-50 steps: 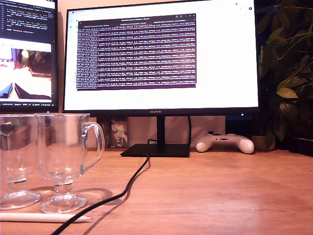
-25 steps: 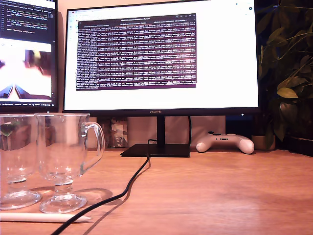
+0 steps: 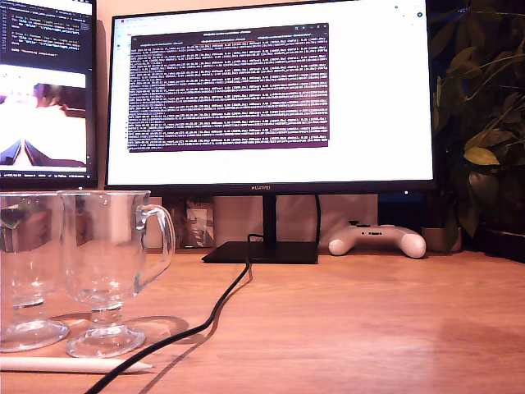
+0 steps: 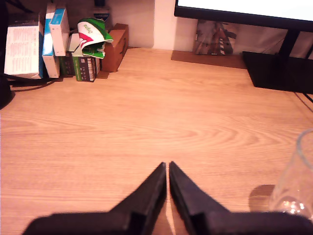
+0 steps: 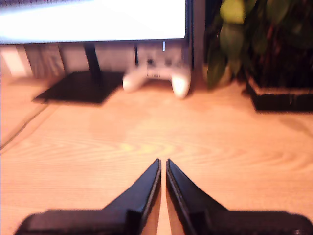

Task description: Pick the small glass cups in front of you with each of your hands, and place them behind the white pen

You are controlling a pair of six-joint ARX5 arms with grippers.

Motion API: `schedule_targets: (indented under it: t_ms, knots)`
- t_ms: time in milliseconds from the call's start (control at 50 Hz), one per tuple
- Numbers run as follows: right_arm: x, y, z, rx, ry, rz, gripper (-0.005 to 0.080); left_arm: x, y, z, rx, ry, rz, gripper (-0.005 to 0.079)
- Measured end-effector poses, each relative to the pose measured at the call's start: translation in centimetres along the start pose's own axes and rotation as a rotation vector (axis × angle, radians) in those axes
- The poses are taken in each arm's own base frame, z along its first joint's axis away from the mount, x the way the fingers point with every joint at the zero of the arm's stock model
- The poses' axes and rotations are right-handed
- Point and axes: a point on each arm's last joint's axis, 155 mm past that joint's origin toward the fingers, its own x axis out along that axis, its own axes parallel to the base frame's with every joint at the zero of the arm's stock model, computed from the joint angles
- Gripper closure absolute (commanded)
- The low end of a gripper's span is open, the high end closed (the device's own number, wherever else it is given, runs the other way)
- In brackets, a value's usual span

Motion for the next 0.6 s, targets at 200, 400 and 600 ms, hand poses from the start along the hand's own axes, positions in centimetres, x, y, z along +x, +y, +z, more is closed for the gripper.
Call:
schedule_targets:
  t_ms: [200, 400, 600]
  knots:
    - [-0.08, -0.48, 0.28, -0.005, -0.012, -0.027, 0.0763, 0.0, 0.0, 0.0, 0.0, 0.0, 0.0, 0.0763]
    - [-0.11, -0.92, 0.33, -0.004, -0.015, -0.048, 0.0763, 0.0, 0.0, 0.0, 0.0, 0.0, 0.0, 0.0763]
    - [-0.11, -0.92, 0.33, -0.004, -0.015, -0.048, 0.0763, 0.0, 0.0, 0.0, 0.0, 0.0, 0.0, 0.0763]
